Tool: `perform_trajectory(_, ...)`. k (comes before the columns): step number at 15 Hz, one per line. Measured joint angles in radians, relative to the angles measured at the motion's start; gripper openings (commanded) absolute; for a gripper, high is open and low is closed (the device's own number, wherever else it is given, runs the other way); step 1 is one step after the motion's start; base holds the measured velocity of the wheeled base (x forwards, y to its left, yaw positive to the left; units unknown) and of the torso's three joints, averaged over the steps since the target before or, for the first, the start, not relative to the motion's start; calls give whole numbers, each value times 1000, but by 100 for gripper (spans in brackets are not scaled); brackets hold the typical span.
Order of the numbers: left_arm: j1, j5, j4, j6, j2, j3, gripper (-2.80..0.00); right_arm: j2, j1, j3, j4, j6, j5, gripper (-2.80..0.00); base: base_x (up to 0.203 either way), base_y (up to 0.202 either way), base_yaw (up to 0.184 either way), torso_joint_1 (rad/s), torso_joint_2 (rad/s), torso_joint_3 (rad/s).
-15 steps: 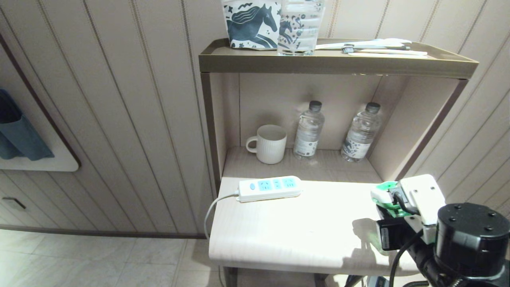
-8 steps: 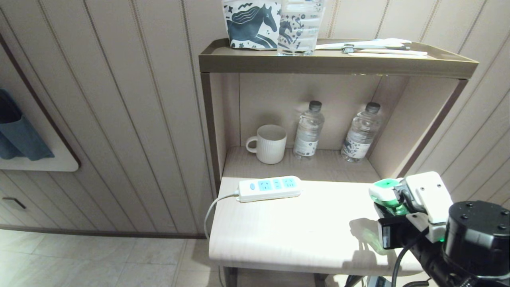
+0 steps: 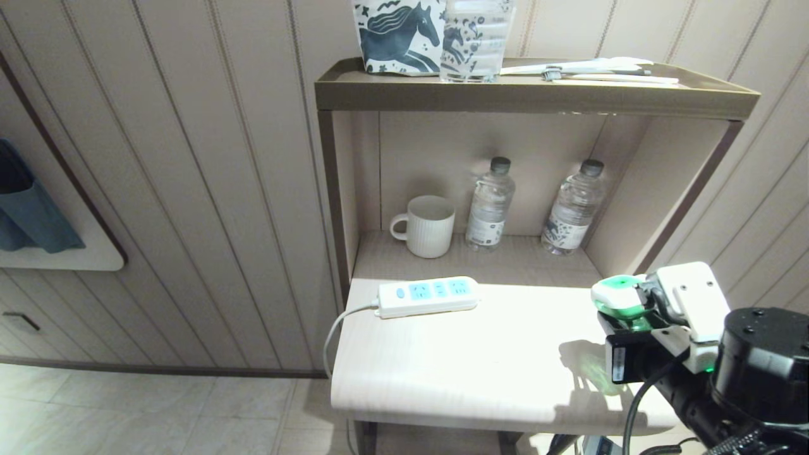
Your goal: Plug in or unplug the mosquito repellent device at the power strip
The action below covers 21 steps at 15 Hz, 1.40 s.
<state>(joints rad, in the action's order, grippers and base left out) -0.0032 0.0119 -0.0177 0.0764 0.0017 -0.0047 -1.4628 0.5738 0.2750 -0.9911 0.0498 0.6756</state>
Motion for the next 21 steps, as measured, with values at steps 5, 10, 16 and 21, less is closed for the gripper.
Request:
perform_trajectory(5, 0, 0, -1, 0, 0, 0, -280, 18, -2, 28, 1, -6, -3, -280, 0, 0, 0, -194, 462, 268)
perform_trajectory(10, 0, 0, -1, 0, 0, 0, -280, 75, 4, 56, 1, -5, -9, -280, 0, 0, 0, -54, 142, 78)
perform_trajectory(16, 0, 0, 0, 0, 0, 0, -280, 46, -22, 65, -67, -82, 8, -280, 0, 0, 0, 0, 4, 2)
perform_trajectory(21, 0, 0, 0, 0, 0, 0, -280, -102, -19, 94, -276, -149, 120, -280, 0, 0, 0, 0, 0, 0)
